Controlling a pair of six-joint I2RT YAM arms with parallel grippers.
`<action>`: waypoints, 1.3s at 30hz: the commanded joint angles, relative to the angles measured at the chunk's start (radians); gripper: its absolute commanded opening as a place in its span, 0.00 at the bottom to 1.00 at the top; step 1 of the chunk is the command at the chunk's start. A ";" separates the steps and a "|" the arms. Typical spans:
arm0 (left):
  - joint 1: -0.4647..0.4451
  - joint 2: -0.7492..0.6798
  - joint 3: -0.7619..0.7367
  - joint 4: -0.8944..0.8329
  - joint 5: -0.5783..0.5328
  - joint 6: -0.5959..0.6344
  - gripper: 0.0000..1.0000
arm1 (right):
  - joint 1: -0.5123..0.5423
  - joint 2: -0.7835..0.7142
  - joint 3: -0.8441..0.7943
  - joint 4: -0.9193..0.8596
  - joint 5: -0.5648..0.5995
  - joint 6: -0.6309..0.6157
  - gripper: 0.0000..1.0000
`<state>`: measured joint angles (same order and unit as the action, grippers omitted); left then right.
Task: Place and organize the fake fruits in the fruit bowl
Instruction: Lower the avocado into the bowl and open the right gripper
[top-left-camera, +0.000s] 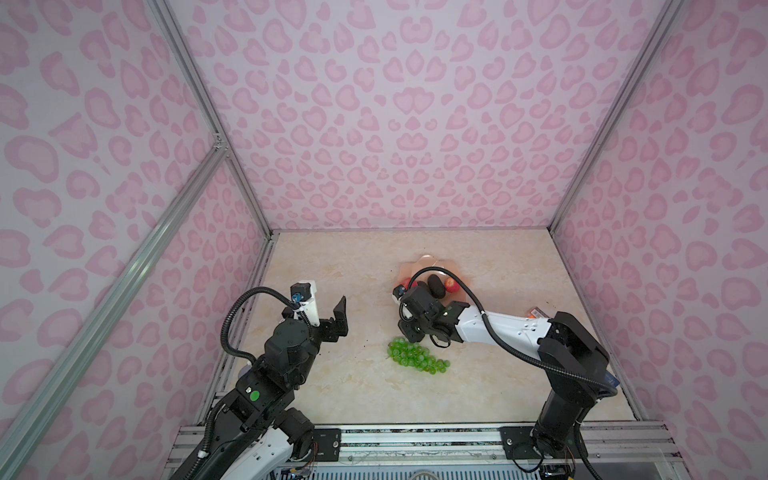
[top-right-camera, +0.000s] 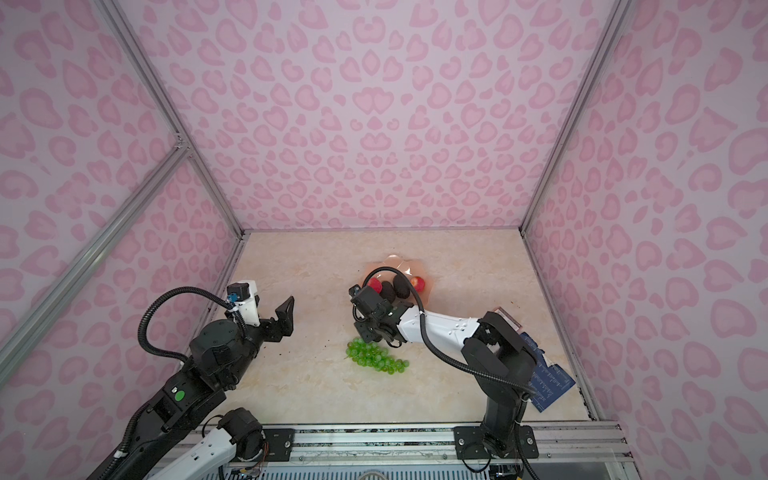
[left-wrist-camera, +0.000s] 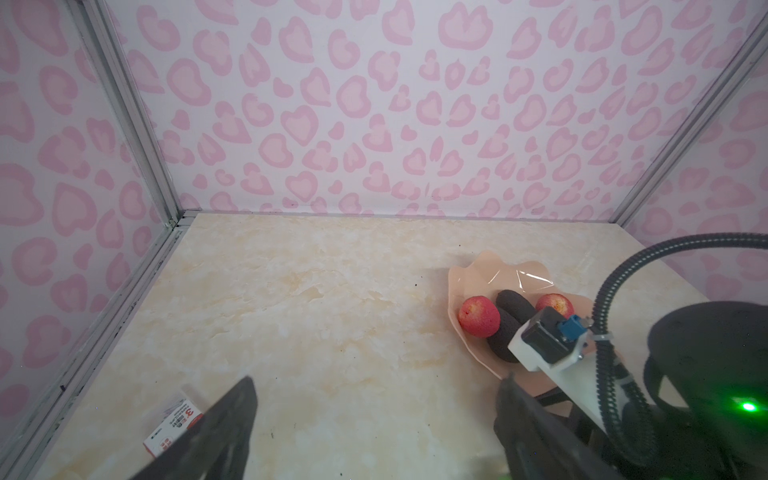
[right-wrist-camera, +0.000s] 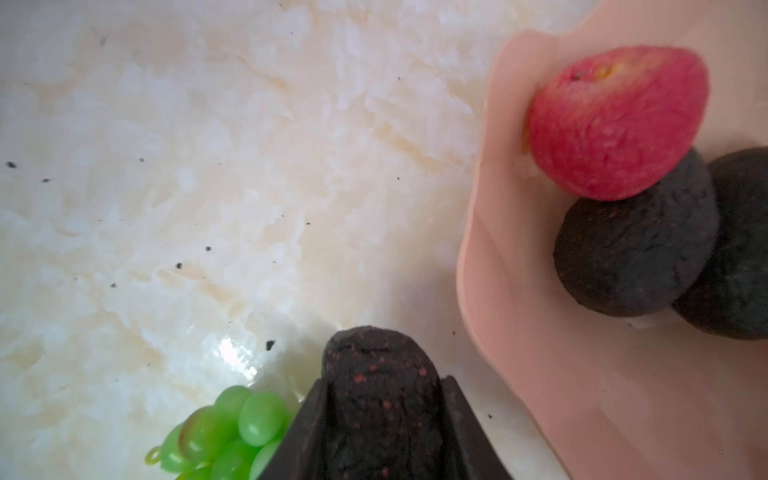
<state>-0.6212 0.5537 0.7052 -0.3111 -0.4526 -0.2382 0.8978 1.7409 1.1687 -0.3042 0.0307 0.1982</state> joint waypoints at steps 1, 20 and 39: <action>0.002 0.002 -0.003 0.009 -0.011 -0.001 0.90 | 0.004 -0.057 -0.014 -0.028 0.037 -0.015 0.30; 0.002 0.001 -0.004 0.018 0.014 0.000 0.90 | -0.209 -0.151 -0.031 0.012 0.112 -0.193 0.30; 0.002 0.112 0.063 -0.007 0.480 0.082 0.92 | -0.271 0.052 -0.016 0.148 0.053 -0.266 0.57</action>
<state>-0.6212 0.6456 0.7425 -0.3126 -0.1226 -0.1841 0.6270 1.8038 1.1576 -0.1833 0.1108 -0.0643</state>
